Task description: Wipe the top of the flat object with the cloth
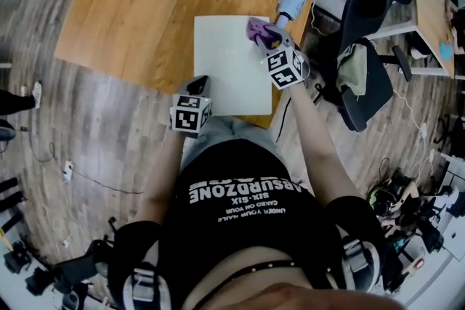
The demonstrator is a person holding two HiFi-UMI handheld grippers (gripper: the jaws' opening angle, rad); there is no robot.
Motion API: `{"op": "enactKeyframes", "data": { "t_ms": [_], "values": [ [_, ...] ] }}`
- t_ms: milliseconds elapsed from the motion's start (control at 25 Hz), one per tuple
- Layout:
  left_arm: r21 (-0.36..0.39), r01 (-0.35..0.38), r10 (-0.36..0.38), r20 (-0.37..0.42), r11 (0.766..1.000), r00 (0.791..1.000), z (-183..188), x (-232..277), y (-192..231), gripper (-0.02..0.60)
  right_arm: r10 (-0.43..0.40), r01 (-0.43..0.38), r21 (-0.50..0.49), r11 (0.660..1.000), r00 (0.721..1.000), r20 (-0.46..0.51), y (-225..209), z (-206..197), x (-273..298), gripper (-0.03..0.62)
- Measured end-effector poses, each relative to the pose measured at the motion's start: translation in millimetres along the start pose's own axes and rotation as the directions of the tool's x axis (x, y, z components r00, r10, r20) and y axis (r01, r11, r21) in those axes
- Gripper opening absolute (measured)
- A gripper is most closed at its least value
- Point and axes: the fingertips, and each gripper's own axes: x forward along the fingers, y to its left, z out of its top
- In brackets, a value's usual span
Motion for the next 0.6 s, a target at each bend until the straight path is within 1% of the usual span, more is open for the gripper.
{"op": "enactKeyframes", "data": {
  "t_ms": [320,600],
  "values": [
    [-0.008,0.006,-0.006,-0.002,1.0,1.0,-2,1,1,0.015,-0.02,0.02,0.013,1.0,1.0,-0.003,-7,2,9,0.095],
    [-0.008,0.008,-0.008,0.0,1.0,1.0,-1,0,2,0.015,-0.01,0.01,0.011,1.0,1.0,-0.012,-3,6,14,0.095]
  ]
}}
